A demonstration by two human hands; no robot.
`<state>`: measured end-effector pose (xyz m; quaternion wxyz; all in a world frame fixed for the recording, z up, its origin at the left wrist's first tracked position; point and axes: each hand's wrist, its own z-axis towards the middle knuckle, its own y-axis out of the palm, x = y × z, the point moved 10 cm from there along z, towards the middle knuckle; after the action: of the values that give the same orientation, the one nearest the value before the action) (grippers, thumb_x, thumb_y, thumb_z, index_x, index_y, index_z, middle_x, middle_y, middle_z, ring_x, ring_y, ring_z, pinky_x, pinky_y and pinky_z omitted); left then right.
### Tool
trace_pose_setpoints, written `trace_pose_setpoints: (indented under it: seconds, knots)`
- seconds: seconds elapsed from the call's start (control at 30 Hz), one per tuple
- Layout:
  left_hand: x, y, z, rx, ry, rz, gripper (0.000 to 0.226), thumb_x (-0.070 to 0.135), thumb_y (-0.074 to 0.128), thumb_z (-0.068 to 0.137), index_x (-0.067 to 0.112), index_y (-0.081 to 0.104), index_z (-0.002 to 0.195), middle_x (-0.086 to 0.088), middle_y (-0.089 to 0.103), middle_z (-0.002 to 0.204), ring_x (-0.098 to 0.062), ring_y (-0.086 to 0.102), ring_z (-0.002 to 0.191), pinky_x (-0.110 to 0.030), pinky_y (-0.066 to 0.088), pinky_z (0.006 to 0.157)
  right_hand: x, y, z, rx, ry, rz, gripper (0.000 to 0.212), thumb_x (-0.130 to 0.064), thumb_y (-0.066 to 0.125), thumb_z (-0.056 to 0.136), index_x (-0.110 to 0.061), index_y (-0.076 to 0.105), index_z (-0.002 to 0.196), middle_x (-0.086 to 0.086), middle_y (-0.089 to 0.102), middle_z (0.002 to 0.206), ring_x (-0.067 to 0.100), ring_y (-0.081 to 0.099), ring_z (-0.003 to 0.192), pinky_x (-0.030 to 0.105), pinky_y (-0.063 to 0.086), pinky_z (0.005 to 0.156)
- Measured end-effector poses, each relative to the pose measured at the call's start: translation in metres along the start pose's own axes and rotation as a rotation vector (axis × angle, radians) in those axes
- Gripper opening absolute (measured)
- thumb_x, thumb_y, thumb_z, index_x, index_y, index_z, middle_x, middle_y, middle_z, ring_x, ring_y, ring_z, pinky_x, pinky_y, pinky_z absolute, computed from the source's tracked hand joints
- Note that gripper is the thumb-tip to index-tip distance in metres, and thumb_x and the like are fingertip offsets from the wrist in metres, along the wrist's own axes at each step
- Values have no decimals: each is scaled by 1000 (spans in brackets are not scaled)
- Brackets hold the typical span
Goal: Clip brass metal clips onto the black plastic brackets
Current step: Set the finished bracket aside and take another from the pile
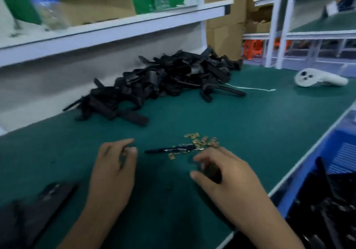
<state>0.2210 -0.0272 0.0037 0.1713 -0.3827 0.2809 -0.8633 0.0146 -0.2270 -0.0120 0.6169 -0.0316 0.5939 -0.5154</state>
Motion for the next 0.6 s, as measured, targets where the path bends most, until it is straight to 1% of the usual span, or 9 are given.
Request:
trace_pose_setpoints:
  seconds: [0.07, 0.1, 0.17, 0.2, 0.33, 0.4, 0.47, 0.53, 0.6]
  knots:
    - [8, 0, 10, 40, 15, 96, 29, 29, 58, 100, 16, 70, 123, 2, 57, 118, -16, 55, 114, -22, 33, 106, -14, 20, -1, -116, -60, -25, 46, -77, 54, 73, -50, 59, 110, -24, 55, 101, -2, 56, 93, 28, 52, 78]
    - [0, 4, 17, 9, -29, 138, 31, 26, 59, 100, 13, 69, 127, -2, 57, 123, -22, 54, 119, -27, 33, 109, -19, 30, -3, -168, -87, -51, 48, -80, 54, 73, -53, 58, 112, -26, 52, 104, -4, 54, 95, 25, 50, 77]
    - [-14, 10, 32, -20, -87, 236, 36, 24, 59, 101, 10, 66, 132, -11, 57, 132, -31, 50, 124, -38, 34, 112, -26, 42, -5, -217, -138, -107, 45, -79, 60, 75, -54, 58, 113, -27, 46, 107, -6, 49, 97, 21, 48, 78]
    - [-19, 16, 38, -54, -94, 261, 39, 26, 58, 102, 10, 64, 137, -13, 56, 136, -33, 48, 126, -40, 34, 112, -28, 43, -6, -217, -152, -112, 44, -78, 61, 76, -54, 60, 113, -26, 46, 106, -6, 49, 97, 20, 47, 79]
    - [-21, 49, 64, -177, 7, 392, 50, 37, 45, 107, 25, 44, 156, -9, 50, 144, -30, 42, 130, -44, 37, 107, -34, 42, -6, -216, -190, -123, 38, -74, 62, 79, -55, 62, 112, -24, 45, 104, -3, 50, 95, 19, 45, 79]
    - [-28, 63, 79, -248, -33, 445, 55, 50, 35, 107, 38, 29, 161, -12, 51, 141, -32, 43, 129, -47, 38, 105, -35, 42, -6, -222, -187, -110, 26, -64, 65, 85, -54, 63, 108, -25, 45, 106, -2, 50, 94, 17, 42, 78]
    - [-37, 77, 89, -321, -113, 467, 60, 65, 23, 103, 51, 15, 160, -14, 53, 137, -35, 45, 129, -50, 34, 107, -36, 40, -5, -213, -176, -102, 16, -57, 65, 89, -54, 61, 104, -24, 46, 106, -2, 50, 93, 17, 43, 76]
    - [-44, 85, 99, -360, -171, 448, 63, 73, 18, 98, 55, 12, 159, -14, 51, 143, -36, 42, 135, -53, 29, 111, -37, 39, -6, -204, -179, -110, 18, -60, 62, 89, -55, 57, 106, -23, 46, 107, -2, 50, 92, 16, 44, 75]
    - [-47, 86, 107, -357, -208, 394, 64, 75, 24, 97, 53, 23, 157, -9, 49, 151, -34, 39, 142, -53, 24, 114, -38, 39, -8, -202, -198, -133, 26, -66, 55, 89, -56, 52, 112, -23, 45, 104, 0, 49, 93, 15, 43, 76]
